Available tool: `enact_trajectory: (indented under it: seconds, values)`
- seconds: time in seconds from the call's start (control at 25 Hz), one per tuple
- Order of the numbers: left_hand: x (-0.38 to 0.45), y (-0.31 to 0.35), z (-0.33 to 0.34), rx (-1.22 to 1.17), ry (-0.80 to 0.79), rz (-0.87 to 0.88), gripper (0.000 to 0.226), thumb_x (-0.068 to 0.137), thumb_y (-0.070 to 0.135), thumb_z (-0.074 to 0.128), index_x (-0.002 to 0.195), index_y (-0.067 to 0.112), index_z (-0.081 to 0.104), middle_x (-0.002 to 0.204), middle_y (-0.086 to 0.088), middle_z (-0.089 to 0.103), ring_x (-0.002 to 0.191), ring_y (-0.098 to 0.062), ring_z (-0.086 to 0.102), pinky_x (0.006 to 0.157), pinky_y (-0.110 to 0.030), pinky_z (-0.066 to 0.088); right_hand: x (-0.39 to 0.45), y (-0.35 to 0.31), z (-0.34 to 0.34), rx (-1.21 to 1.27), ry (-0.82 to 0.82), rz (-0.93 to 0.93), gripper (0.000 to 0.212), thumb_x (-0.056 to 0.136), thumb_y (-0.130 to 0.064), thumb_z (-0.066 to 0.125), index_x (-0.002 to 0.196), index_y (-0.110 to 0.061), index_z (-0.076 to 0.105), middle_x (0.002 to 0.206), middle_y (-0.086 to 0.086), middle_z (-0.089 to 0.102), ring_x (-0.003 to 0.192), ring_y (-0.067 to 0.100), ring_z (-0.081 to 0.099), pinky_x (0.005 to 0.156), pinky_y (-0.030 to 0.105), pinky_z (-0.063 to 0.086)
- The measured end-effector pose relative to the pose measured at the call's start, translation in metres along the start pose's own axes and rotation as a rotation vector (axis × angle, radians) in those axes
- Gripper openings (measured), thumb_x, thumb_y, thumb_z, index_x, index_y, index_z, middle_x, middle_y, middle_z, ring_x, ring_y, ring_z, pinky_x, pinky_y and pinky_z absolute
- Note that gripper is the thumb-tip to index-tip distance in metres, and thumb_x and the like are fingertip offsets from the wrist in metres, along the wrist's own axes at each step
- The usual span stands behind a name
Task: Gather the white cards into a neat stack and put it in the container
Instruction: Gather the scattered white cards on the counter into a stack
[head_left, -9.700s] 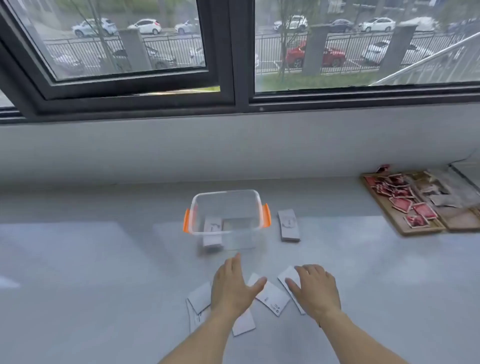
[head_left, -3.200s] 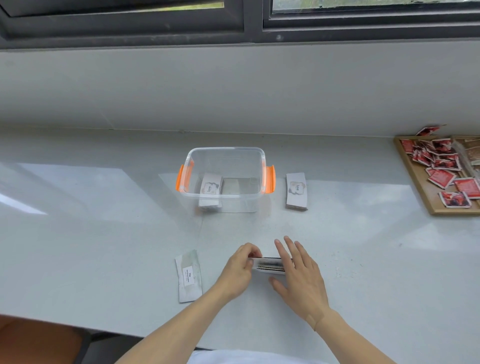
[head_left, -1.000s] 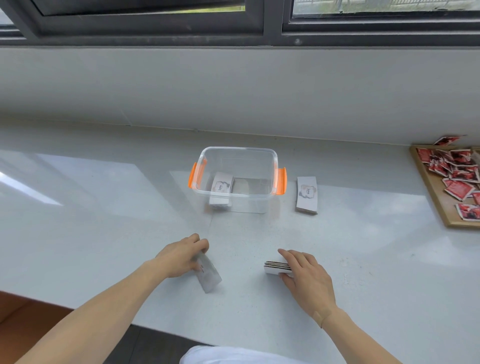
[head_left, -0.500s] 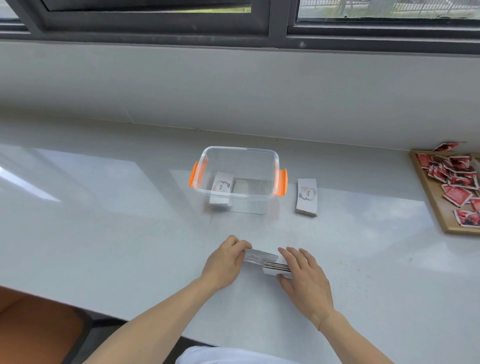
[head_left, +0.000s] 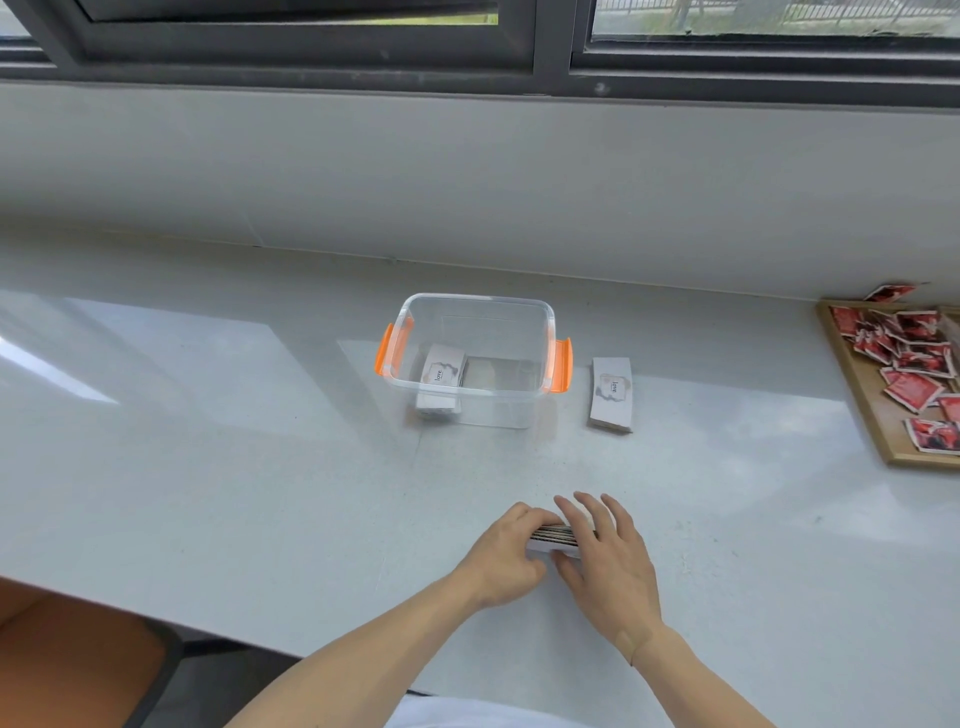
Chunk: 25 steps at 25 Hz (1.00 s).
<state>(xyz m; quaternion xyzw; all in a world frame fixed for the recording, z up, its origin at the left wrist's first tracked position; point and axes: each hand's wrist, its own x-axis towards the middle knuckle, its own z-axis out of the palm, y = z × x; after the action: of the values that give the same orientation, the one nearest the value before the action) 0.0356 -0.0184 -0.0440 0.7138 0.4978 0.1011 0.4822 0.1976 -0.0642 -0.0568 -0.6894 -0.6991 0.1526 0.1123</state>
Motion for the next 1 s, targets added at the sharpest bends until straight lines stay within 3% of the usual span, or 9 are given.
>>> enact_trajectory:
  seconds: [0.12, 0.36, 0.48, 0.68, 0.84, 0.92, 1.0]
  values:
    - [0.004, 0.004, 0.007, 0.041, -0.032, -0.016, 0.056, 0.076, 0.003, 0.05, 0.127, 0.025, 0.052, 0.121, 0.0, 0.051, 0.113, -0.015, 0.053, 0.098, -0.029, 0.044, 0.0, -0.001, -0.001, 0.012, -0.024, 0.009, 0.06, 0.08, -0.026, 0.073, 0.136, -0.026, 0.049, 0.138, -0.001, 0.053, 0.13, 0.032, 0.043, 0.096, 0.044, 0.05]
    - [0.01, 0.003, 0.013, 0.351, 0.017, 0.0, 0.041, 0.085, 0.005, 0.045, 0.124, 0.018, 0.045, 0.12, -0.006, 0.048, 0.108, -0.027, 0.048, 0.09, -0.041, 0.042, 0.005, -0.002, -0.007, 0.022, -0.061, 0.009, 0.034, 0.086, -0.031, 0.064, 0.119, -0.027, 0.057, 0.107, -0.011, 0.063, 0.098, 0.022, 0.052, 0.074, 0.033, 0.048]
    - [0.008, 0.003, 0.015, 0.26, 0.079, -0.044, 0.031, 0.084, 0.006, 0.046, 0.113, 0.018, 0.044, 0.114, -0.002, 0.052, 0.104, -0.026, 0.049, 0.085, -0.039, 0.041, 0.008, -0.003, -0.009, -0.004, -0.1, 0.04, 0.019, 0.09, -0.038, 0.058, 0.103, -0.024, 0.059, 0.096, -0.01, 0.06, 0.092, 0.02, 0.05, 0.069, 0.032, 0.046]
    - [0.008, 0.0, 0.009, -0.001, 0.11, -0.138, 0.02, 0.086, 0.011, 0.056, 0.105, 0.014, 0.05, 0.107, -0.002, 0.055, 0.101, -0.021, 0.05, 0.086, -0.033, 0.044, 0.011, -0.004, -0.01, 0.048, -0.107, 0.104, 0.015, 0.089, -0.039, 0.059, 0.096, -0.026, 0.057, 0.091, -0.012, 0.058, 0.09, 0.017, 0.046, 0.067, 0.03, 0.043]
    - [0.006, 0.012, 0.002, -0.221, 0.213, -0.094, 0.021, 0.091, 0.014, 0.055, 0.111, 0.021, 0.053, 0.114, 0.003, 0.054, 0.107, -0.008, 0.052, 0.092, -0.023, 0.041, 0.014, -0.012, -0.017, 0.571, -0.123, 0.302, 0.013, 0.079, -0.036, 0.069, 0.078, -0.028, 0.06, 0.084, -0.002, 0.061, 0.084, 0.02, 0.05, 0.062, 0.032, 0.042]
    - [0.004, 0.018, -0.001, -0.13, 0.254, 0.021, 0.026, 0.094, 0.012, 0.047, 0.117, 0.022, 0.049, 0.117, 0.005, 0.049, 0.109, -0.003, 0.049, 0.093, -0.022, 0.041, 0.015, -0.019, -0.017, 0.673, -0.076, 0.299, 0.009, 0.078, -0.032, 0.067, 0.074, -0.031, 0.06, 0.083, 0.004, 0.059, 0.086, 0.013, 0.049, 0.063, 0.03, 0.043]
    - [0.001, 0.022, -0.006, 0.068, 0.25, 0.155, 0.028, 0.096, 0.009, 0.042, 0.12, 0.022, 0.046, 0.118, 0.004, 0.046, 0.109, -0.01, 0.047, 0.089, -0.028, 0.047, 0.016, -0.021, -0.019, 0.681, -0.069, 0.265, 0.019, 0.084, -0.026, 0.063, 0.07, -0.035, 0.053, 0.078, -0.001, 0.058, 0.089, 0.012, 0.045, 0.065, 0.033, 0.044]
